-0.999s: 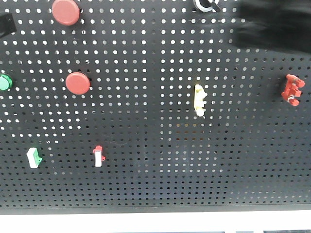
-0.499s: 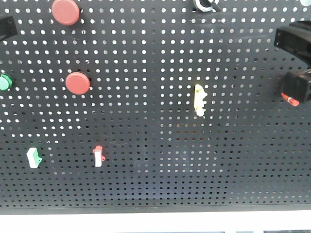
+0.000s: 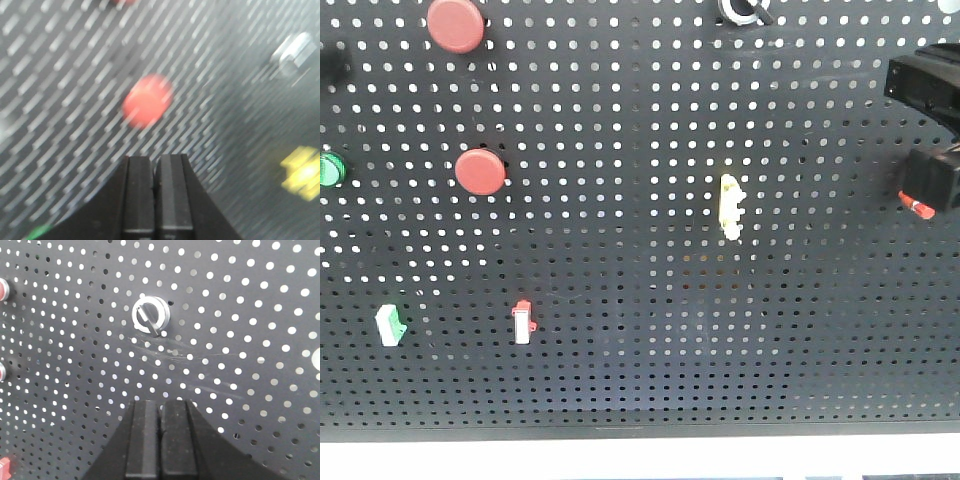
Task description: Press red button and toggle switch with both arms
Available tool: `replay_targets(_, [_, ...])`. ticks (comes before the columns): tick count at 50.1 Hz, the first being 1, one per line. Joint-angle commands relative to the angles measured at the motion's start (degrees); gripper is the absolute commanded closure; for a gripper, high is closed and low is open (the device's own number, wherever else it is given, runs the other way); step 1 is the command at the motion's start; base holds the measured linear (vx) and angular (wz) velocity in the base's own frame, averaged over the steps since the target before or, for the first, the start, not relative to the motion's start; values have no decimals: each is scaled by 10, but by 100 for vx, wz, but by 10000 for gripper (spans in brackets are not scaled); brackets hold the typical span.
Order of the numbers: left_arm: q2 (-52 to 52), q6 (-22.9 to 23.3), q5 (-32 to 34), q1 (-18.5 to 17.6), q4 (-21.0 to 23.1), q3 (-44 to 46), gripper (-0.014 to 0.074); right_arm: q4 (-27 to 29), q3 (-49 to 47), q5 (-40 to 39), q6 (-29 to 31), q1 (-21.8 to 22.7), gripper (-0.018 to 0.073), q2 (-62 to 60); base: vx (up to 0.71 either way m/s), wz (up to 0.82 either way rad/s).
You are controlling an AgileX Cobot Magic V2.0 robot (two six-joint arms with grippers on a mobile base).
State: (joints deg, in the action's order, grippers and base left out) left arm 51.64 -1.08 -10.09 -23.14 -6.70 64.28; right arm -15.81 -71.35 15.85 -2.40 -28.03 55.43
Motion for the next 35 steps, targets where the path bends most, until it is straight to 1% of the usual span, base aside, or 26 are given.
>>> replay_targets(1, [-48,1,50,40,-5,-54,594,-6,-15,-43,4,3,559,-4,0,0])
replay_targets(7, [-131,1,56,108,-5,-185,594,-6,-15,-43,4,3,559,-4,0,0])
replay_targets(12, [-221,2,56,159,-4,-308,594,-6,-15,-43,4,3,559,-4,0,0])
replay_targets(16, [-282,5,56,192,8,-394,594,-6,-15,-43,4,3,559,-4,0,0])
replay_targets(19, [-336,6,56,211,28,-451,594,-6,-15,-43,4,3,559,-4,0,0])
replay_targets(24, [-413,5,56,231,50,-534,594,-6,-15,-43,4,3,559,-4,0,0])
replay_targets(30, [-486,6,59,234,52,-609,594,-6,-15,-43,4,3,559,-4,0,0])
replay_targets(33, [-515,6,65,234,67,-639,594,-6,-15,-43,4,3,559,-4,0,0])
replay_targets(35, [-534,6,77,234,91,-661,594,-6,-15,-43,4,3,559,-4,0,0])
